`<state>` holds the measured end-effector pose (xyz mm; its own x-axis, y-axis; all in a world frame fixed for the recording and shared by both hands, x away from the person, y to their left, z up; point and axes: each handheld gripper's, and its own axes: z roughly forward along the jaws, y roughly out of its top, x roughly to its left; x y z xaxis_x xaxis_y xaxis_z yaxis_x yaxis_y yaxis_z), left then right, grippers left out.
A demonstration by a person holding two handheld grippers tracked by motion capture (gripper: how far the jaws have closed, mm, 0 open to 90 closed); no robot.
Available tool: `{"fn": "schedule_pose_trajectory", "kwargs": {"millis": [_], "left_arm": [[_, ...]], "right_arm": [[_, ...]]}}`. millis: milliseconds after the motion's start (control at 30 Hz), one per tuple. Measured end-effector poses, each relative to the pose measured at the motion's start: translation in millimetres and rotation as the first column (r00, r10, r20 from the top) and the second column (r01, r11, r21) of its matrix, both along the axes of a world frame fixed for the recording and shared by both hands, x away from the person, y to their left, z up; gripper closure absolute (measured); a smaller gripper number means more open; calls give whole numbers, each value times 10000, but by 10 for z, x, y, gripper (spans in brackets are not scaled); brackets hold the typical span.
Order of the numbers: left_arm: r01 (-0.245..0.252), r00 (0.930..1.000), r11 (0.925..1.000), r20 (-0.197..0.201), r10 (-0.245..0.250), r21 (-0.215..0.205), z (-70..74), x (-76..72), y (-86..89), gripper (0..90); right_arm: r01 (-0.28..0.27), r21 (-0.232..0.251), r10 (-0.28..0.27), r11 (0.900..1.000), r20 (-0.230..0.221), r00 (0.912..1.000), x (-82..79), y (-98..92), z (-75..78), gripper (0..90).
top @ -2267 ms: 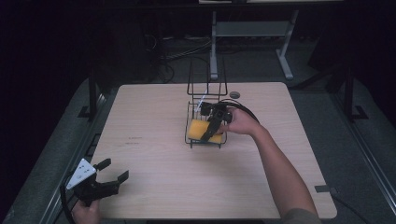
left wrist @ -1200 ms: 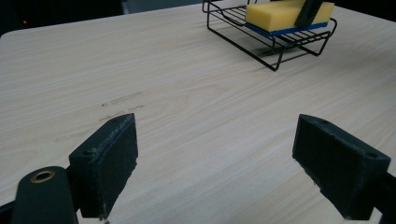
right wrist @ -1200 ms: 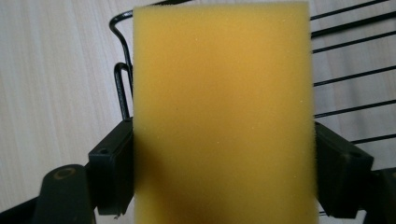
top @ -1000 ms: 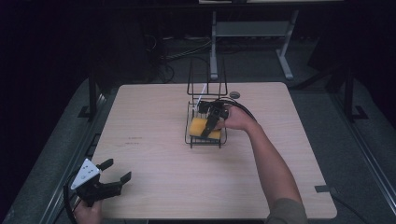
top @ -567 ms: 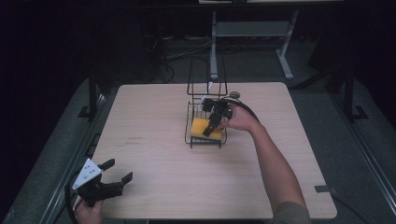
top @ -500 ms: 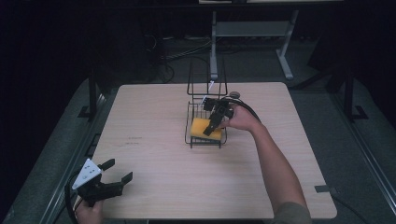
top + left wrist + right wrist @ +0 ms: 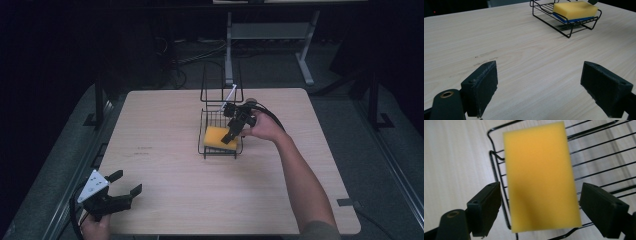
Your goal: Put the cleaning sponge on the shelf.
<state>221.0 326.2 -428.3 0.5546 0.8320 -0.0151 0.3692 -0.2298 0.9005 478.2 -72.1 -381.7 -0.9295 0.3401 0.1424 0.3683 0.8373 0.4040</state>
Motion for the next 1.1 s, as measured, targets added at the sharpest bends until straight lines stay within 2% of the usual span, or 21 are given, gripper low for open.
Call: {"fn": "schedule_pose_trajectory", "kwargs": {"millis": [100, 300, 700, 1100], "left_arm": [[14, 10000, 10000, 14, -14, 7, 0, 1, -10, 134], [51, 10000, 10000, 11, -51, 51, 2, 2, -21, 134], [56, 10000, 10000, 56, -56, 29, 6, -1, -19, 134], [104, 9999, 9999, 36, -104, 78, 8, 0, -36, 134]], "right_arm": [[56, 63, -56, 10000, 22, 10000, -25, -52, 3, 171], [-4, -125, 5, 9999, 87, 10000, -85, -105, 31, 168], [131, 85, -130, 9999, -82, 9999, -130, -176, -22, 170], [123, 61, -123, 9999, -14, 9999, -204, -253, -12, 172]]}}
